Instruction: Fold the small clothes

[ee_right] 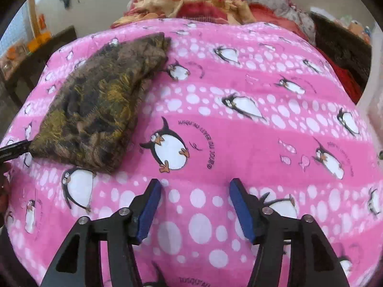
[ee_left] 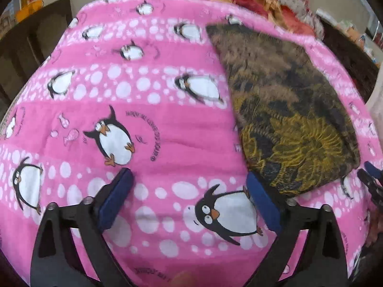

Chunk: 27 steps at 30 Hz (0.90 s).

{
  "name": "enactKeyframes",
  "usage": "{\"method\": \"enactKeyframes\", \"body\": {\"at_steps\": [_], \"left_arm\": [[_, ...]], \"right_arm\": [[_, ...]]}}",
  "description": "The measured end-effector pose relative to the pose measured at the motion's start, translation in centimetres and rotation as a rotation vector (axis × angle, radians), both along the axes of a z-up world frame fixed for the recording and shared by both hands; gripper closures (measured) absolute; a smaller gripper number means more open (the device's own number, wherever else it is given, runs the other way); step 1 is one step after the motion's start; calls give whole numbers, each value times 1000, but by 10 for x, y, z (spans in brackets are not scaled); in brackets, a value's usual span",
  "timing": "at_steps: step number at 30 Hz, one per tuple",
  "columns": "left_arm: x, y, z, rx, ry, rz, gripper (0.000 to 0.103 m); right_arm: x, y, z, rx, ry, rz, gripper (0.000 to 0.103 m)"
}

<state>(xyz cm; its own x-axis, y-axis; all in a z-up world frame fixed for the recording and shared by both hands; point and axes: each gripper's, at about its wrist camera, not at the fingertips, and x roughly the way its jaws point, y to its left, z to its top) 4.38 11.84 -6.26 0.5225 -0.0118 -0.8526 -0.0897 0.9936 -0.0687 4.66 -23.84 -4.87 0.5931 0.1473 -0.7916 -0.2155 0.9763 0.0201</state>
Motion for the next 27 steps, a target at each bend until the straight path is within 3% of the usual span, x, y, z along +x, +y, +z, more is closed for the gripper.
{"method": "enactKeyframes", "body": {"at_steps": [3, 6, 10, 14, 19, 23, 27], "left_arm": [[1, -5, -2, 22, 8, -2, 1], [1, -5, -2, 15, 12, -4, 1], [3, 0, -5, 27, 15, -9, 1], [7, 2, -4, 29, 18, -1, 1], [-19, -9, 25, -11, 36, 95, 1], [-34, -38, 51, -53, 13, 42, 1], [-38, -67, 68, -50, 16, -7, 1]], "right_arm": [[-9, 4, -8, -17, -43, 10, 24], [-9, 12, -13, -54, -30, 37, 9], [-7, 16, -14, -66, 0, 59, 0], [-6, 18, -13, -76, 22, 65, 0], [-9, 20, -8, -95, 91, 28, 0], [-23, 22, 7, -37, 177, 27, 1], [-46, 27, 45, -11, 100, 35, 1]]}}
